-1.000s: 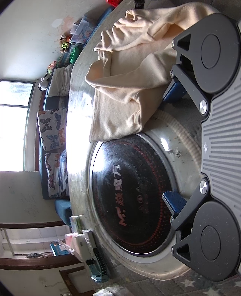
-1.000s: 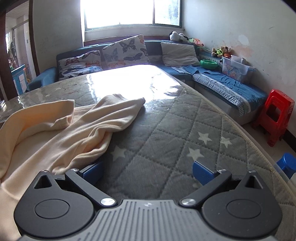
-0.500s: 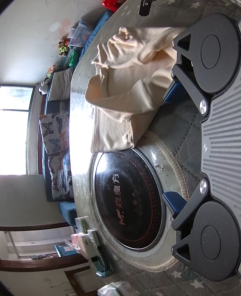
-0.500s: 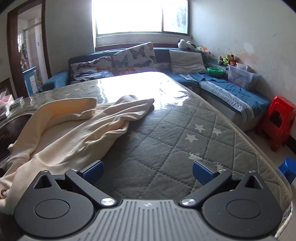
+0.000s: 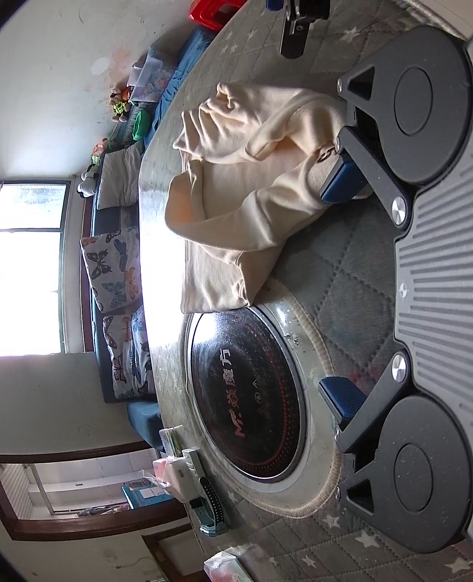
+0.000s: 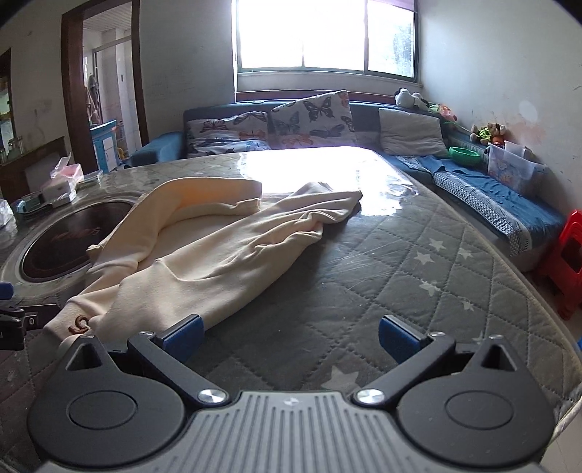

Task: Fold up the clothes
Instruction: 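Move both grippers over the crumpled cream cloth, approaching its edges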

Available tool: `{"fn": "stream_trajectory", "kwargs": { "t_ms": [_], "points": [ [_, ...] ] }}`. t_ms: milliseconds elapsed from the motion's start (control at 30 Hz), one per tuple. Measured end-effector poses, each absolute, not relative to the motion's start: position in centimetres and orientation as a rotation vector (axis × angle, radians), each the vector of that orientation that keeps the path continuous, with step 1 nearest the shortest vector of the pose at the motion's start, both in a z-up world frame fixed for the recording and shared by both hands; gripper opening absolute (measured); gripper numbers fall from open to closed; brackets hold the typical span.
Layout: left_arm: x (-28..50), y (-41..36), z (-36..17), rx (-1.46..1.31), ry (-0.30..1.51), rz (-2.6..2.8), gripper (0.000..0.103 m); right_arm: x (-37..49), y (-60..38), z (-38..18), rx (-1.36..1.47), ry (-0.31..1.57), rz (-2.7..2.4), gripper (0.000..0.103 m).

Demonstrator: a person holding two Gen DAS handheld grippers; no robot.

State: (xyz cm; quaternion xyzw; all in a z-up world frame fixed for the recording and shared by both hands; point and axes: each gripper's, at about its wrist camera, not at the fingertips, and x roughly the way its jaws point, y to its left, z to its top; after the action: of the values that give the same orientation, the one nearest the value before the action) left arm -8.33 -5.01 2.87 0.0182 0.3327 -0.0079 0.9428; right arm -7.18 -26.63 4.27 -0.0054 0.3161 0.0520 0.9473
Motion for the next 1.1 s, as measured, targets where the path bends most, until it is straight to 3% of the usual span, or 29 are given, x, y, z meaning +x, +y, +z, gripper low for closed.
{"fn": "stream_trajectory", "kwargs": {
  "t_ms": [1100],
  "points": [
    [-11.4,-7.5,2.9,0.102,0.675,-0.079,0.103,-9.5,-25.3,4.3,-0.071,0.643,0.151,0.103]
  ]
}}
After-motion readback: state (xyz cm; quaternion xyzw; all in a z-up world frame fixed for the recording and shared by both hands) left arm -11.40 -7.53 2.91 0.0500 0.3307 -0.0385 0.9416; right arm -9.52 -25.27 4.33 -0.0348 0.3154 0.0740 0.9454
